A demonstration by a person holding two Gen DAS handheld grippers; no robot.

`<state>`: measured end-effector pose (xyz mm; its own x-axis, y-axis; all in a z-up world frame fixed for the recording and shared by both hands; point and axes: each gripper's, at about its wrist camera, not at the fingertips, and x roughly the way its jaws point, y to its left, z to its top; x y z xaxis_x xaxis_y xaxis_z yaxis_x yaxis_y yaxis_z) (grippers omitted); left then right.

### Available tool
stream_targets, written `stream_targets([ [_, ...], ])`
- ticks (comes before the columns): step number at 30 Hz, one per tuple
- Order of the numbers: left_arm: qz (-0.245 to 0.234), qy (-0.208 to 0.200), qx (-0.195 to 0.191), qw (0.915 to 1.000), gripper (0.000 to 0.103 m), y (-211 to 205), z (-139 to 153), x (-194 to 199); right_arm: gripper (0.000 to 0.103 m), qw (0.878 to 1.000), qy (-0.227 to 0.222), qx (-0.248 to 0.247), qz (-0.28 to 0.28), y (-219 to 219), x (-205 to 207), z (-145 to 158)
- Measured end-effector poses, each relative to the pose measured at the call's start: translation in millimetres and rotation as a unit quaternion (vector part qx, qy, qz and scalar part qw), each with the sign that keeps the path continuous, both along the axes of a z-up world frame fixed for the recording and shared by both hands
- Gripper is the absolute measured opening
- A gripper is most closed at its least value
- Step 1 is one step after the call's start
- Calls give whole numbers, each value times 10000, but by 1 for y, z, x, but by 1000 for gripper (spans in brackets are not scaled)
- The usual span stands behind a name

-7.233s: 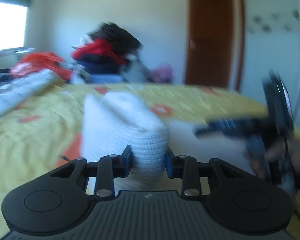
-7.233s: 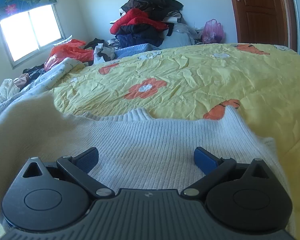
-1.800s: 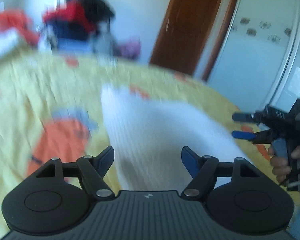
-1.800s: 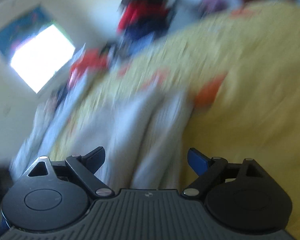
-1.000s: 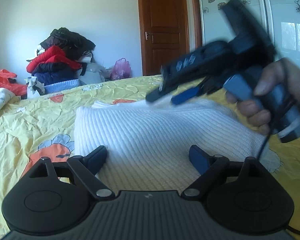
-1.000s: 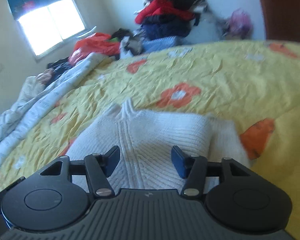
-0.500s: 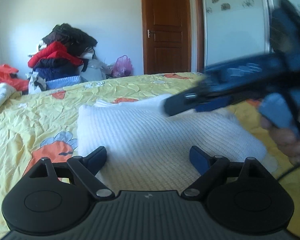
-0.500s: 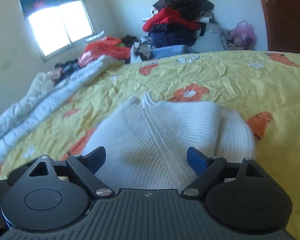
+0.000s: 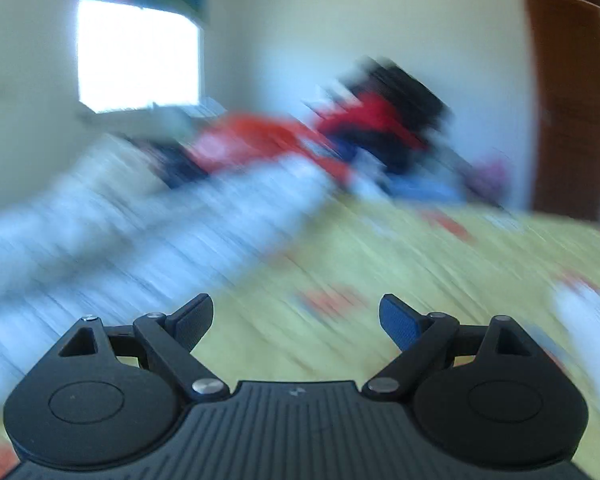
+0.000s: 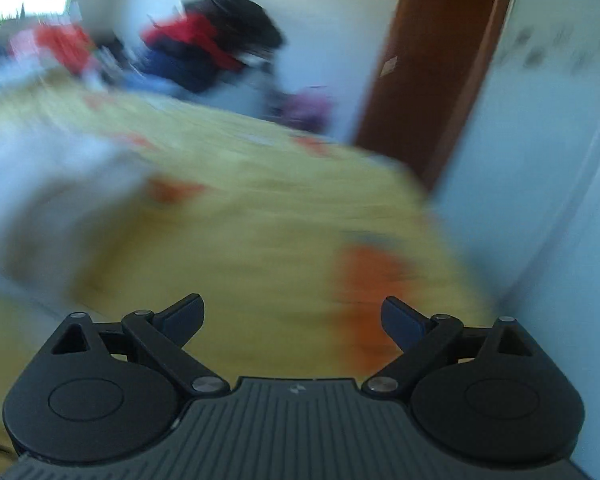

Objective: Fold small clothes

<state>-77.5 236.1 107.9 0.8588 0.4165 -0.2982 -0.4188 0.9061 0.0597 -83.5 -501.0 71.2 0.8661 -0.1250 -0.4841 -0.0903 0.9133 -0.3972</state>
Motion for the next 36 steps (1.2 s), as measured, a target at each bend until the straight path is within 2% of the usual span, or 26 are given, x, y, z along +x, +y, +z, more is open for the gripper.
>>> stream_targets([
  [1,184,-190,150,9995,91,5,13,-3,97,9982,-148,-562,-137,-5,-4,1],
  [2,241,-355,234,9988,91,5,23,-6,97,9953,-263,-909,-208,-9,-7,2],
  [3,172,-477,244,9984,91,1,30,-8,98,9933,-352,-1077,-248,-11,-10,4],
  [4,40,-544,179,9984,91,-7,32,-10,99,9936,-419,-1013,-273,-12,-12,7],
  [5,-165,-535,64,9984,91,-19,29,-10,100,9958,-448,-760,-256,-10,-13,9],
  [7,-694,-380,-136,9968,91,-56,13,-8,101,9991,-386,195,-48,-1,-15,10],
  [8,-974,-261,-241,9946,91,-80,0,-7,101,9969,-313,711,125,6,-15,8],
  [9,-1225,-130,-351,9918,91,-102,-14,-6,102,9912,-239,1263,310,16,-14,3],
  [11,-1741,211,-630,9825,91,-150,-45,-7,102,9779,-83,1990,631,36,-15,-6],
  [14,-2302,778,-900,9659,91,-209,-86,-13,103,9629,299,2485,1011,76,-3,-25],
  [15,-2203,738,-911,9684,91,-217,-95,-21,103,9585,488,2575,1119,89,-1,-35],
  [16,-1994,547,-866,9745,91,-222,-100,-29,103,9537,655,2677,1201,100,1,-42],
  [18,-1865,442,-774,9784,91,-224,-98,-38,103,9491,1097,2668,1262,119,3,-56],
  [19,-1792,388,-799,9798,91,-220,-95,-43,103,9506,1239,2553,1258,129,2,-63],
  [21,-1756,307,-1006,9788,92,-209,-90,-46,103,9647,1027,2037,1317,148,-10,-69],
  [23,-1932,456,-1166,9731,91,-206,-93,-53,103,9674,1053,1746,1505,158,-14,-68],
  [26,-2284,722,-1053,9652,93,-212,-96,-53,103,9690,1165,1751,1298,163,-18,-66],
  [27,-2429,923,-970,9608,96,-219,-97,-51,103,9691,1167,1778,1252,164,-16,-66],
  [29,-2691,1502,-820,9478,96,-233,-102,-41,103,9706,1172,1734,1192,168,-21,-66],
  [31,-2786,1793,-787,9402,96,-245,-108,-33,103,9720,1173,1737,1059,174,-16,-66],
  [33,-2697,1847,-926,9405,97,-252,-115,-29,103,9735,1138,1759,920,178,-15,-68],
  [36,-2419,1584,-1084,9511,102,-256,-120,-32,103,9749,1083,1792,759,173,-15,-72],
])
